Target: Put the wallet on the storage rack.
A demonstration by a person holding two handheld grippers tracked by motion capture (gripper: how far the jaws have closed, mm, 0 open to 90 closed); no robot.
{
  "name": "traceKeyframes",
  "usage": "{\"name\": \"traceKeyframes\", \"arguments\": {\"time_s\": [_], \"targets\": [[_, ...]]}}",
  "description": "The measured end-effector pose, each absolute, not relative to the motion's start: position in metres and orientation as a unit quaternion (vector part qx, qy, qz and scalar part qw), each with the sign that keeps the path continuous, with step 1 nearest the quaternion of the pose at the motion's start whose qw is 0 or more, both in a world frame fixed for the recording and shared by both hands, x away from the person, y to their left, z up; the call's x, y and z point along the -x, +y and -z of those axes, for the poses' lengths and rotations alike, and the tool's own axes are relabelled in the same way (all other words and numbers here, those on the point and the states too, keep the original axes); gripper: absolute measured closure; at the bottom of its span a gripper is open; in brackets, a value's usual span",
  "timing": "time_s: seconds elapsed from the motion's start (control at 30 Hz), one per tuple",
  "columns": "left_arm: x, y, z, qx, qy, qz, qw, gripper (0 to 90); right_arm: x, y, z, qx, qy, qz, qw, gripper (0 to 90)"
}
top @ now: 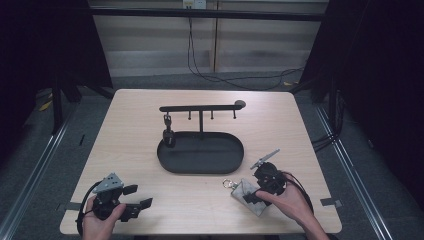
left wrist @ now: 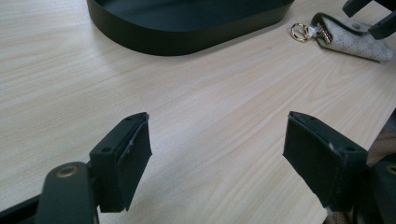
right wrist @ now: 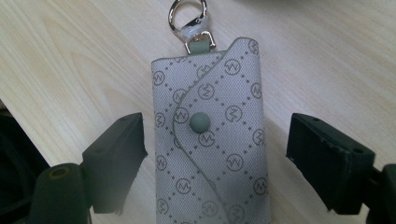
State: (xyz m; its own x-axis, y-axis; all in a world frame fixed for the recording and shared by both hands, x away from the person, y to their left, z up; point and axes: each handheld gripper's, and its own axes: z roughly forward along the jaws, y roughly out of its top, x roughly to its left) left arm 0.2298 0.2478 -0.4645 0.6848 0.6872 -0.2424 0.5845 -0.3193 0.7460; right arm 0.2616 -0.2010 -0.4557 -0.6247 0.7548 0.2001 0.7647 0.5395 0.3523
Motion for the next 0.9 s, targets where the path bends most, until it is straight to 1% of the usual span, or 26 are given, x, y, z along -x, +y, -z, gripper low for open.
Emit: {"name": "traceKeyframes", "arguments": {"time_s": [0.37, 0.53, 0.9], "targets": [[-0.231, 0.248, 0.463, -0.811, 0.391, -0.07, 0.43, 23.0, -0.268, -0.19, 0.463, 0.426, -0.888, 0.173, 0.012, 20.6], [-0.231, 0.249, 0.463, -0.811, 0.391, -0.068, 0.43, 23.0, -0.271, -0.181, 0.464, 0.419, -0.895, 0.153, 0.001, 21.7], [-0.232, 0.248, 0.464, -0.812, 0.391, -0.068, 0.428, 23.0, -0.273, -0.169, 0.471, 0.414, -0.902, 0.126, -0.001, 26.4]]}}
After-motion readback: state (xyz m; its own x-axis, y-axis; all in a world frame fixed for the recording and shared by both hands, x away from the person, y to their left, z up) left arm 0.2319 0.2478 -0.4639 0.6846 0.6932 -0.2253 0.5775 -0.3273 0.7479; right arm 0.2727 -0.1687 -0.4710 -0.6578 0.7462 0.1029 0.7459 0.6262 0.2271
